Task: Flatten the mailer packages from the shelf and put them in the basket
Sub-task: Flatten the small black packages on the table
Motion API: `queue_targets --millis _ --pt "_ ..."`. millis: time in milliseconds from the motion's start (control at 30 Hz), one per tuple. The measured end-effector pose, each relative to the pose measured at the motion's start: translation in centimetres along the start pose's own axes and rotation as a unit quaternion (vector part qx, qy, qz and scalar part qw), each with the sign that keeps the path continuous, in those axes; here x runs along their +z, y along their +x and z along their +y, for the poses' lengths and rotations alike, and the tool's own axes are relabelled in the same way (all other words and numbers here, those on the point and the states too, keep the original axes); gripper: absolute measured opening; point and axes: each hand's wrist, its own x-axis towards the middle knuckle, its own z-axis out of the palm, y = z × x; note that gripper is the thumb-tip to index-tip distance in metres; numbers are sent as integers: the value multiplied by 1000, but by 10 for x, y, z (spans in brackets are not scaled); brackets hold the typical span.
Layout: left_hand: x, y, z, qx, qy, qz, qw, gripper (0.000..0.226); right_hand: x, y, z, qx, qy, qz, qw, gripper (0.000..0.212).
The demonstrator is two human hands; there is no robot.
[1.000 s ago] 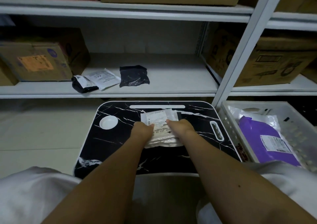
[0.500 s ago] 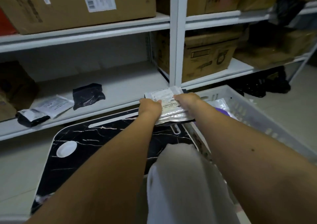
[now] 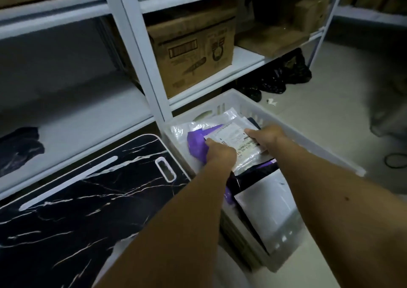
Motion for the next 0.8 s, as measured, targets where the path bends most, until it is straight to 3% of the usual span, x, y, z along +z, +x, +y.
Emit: queue_targets --millis 133,333,500,567,667,800 --pt "29 19 -1 4 -14 -76 997 53 -6 30 20 7 -11 5 1000 36" --pt "65 53 -11 -27 -9 -97 995 31 -6 79 46 -31 -73 27 996 38" --pt "92 67 -20 -16 8 -156 988 60 -7 112 66 -24 -187 70 980 47" --pt "99 67 -21 -24 17 -198 980 65 -7 115 71 -24 -247 93 964 46" --pt "103 68 -21 -47 20 -258 965 67 1 109 77 -59 -381 131 913 46" --pt "102 69 -20 3 53 -240 969 55 27 93 81 -177 -448 158 862 36"
